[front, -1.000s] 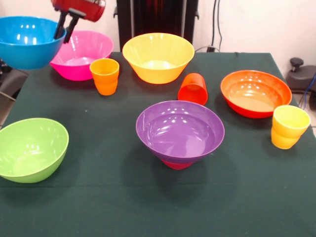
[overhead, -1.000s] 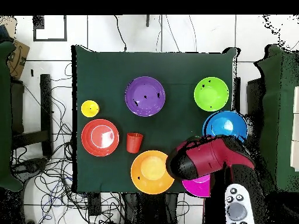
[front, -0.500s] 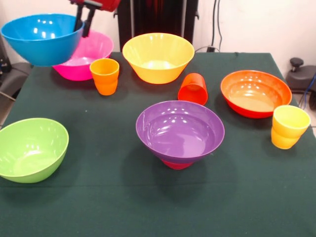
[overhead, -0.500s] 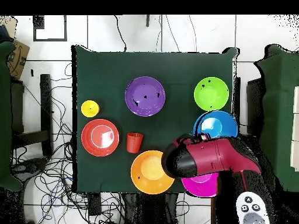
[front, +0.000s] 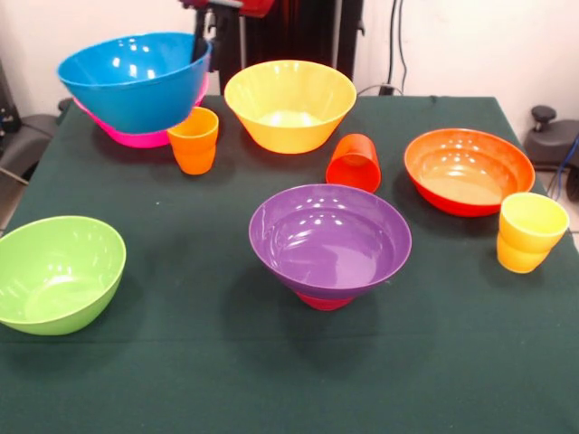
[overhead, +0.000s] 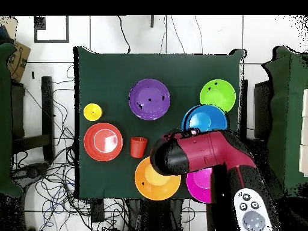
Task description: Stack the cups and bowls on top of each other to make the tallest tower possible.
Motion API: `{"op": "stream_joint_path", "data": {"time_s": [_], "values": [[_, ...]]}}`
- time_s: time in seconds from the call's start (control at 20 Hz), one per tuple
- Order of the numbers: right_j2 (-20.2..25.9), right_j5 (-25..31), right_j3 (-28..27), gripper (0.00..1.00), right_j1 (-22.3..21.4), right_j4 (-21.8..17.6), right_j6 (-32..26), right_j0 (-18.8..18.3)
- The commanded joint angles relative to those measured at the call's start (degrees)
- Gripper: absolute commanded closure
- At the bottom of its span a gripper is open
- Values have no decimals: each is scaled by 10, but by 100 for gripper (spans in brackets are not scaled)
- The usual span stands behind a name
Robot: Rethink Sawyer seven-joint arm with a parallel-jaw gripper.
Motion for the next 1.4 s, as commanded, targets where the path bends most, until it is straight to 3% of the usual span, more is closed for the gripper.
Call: {"op": "stream_joint_path", "data": {"time_s": [0.05, 0.45, 0.9, 1.4], "values": [[66, 84, 8, 100, -4, 22, -131, 15], [78, 131, -38, 100, 2, 34, -93, 45], [59, 135, -70, 100, 22, 12, -26, 95], [36, 141, -89, 100, 17, 9, -10, 128]]}}
